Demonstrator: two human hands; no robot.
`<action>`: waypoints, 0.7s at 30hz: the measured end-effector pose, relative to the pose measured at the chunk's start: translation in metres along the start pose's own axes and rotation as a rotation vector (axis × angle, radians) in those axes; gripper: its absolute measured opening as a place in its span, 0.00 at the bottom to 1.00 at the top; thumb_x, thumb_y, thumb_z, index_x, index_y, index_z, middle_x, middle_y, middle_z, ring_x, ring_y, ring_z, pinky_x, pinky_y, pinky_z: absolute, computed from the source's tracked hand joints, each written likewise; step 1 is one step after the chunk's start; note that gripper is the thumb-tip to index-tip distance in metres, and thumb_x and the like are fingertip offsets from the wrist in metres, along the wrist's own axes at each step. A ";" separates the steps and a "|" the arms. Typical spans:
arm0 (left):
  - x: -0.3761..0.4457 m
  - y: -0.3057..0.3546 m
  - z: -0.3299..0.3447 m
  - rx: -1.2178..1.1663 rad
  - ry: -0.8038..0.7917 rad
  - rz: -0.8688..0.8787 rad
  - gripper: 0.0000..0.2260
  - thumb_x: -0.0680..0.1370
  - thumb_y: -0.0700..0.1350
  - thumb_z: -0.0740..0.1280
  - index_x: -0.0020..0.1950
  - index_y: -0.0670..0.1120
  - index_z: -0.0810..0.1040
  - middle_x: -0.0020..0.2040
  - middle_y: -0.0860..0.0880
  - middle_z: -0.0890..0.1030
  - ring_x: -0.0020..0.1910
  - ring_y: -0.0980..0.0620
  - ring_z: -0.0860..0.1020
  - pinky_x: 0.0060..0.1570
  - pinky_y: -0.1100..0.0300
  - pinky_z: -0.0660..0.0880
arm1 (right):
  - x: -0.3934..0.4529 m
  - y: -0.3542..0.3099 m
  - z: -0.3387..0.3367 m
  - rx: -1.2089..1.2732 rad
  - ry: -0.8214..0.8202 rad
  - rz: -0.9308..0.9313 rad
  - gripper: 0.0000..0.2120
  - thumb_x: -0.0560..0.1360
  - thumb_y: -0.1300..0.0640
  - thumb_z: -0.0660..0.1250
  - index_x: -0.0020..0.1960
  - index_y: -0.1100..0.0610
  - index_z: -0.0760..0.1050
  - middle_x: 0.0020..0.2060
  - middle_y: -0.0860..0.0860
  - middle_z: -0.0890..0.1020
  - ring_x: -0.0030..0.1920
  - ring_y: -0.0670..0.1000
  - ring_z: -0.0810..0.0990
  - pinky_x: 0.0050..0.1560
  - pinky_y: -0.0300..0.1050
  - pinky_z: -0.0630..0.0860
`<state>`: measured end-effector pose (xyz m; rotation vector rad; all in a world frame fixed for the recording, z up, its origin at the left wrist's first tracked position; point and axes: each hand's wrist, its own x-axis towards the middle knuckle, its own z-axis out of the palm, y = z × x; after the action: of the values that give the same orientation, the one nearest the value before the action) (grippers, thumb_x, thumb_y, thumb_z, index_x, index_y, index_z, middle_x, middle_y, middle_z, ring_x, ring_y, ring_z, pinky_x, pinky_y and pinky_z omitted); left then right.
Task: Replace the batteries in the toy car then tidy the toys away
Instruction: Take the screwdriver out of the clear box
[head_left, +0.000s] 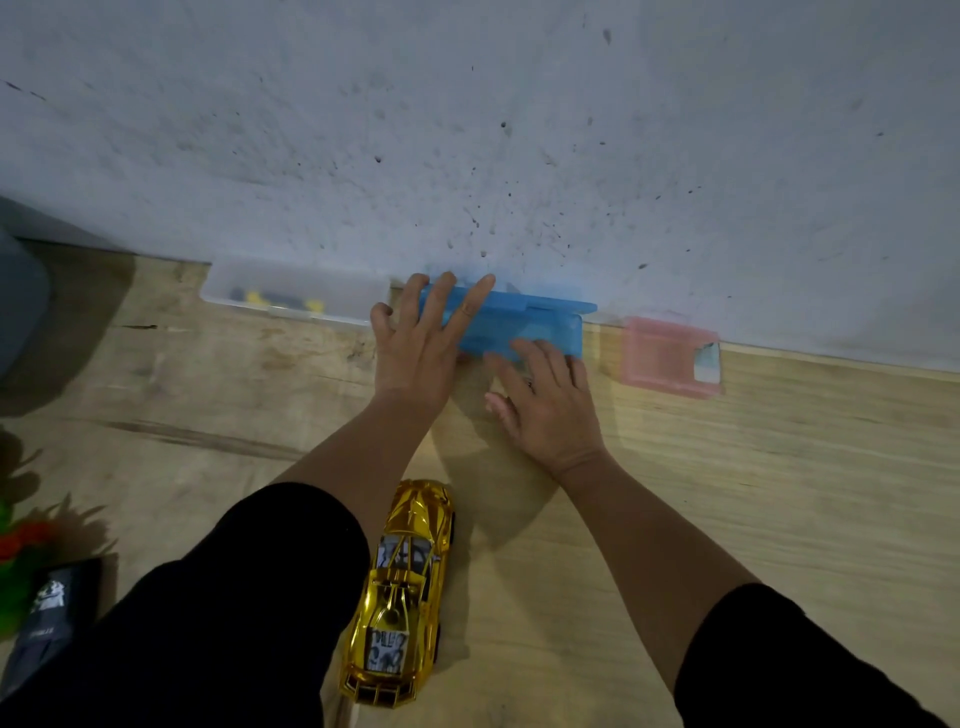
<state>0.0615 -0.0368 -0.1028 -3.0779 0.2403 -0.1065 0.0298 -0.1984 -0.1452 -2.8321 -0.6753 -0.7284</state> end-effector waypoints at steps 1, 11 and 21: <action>-0.001 0.000 0.000 0.003 -0.001 -0.004 0.40 0.77 0.46 0.65 0.73 0.61 0.35 0.76 0.48 0.54 0.73 0.43 0.55 0.61 0.43 0.63 | 0.004 0.000 -0.004 -0.033 0.017 0.037 0.19 0.76 0.46 0.57 0.64 0.53 0.68 0.61 0.57 0.75 0.62 0.55 0.68 0.57 0.54 0.72; -0.013 0.001 0.013 0.025 -0.138 0.042 0.27 0.83 0.48 0.50 0.76 0.57 0.35 0.78 0.52 0.46 0.75 0.47 0.51 0.65 0.42 0.58 | 0.014 -0.004 -0.008 -0.021 -0.224 0.203 0.25 0.80 0.46 0.47 0.69 0.59 0.69 0.66 0.54 0.75 0.67 0.55 0.72 0.69 0.62 0.61; -0.008 0.000 0.008 0.000 -0.220 0.022 0.27 0.83 0.54 0.49 0.76 0.57 0.36 0.78 0.55 0.43 0.74 0.48 0.51 0.65 0.44 0.59 | 0.015 -0.013 -0.007 0.145 -0.248 0.316 0.26 0.77 0.48 0.51 0.68 0.61 0.69 0.67 0.56 0.74 0.70 0.56 0.69 0.70 0.58 0.62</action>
<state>0.0544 -0.0350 -0.1117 -3.0518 0.2626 0.2319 0.0321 -0.1827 -0.1316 -2.8207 -0.2816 -0.2694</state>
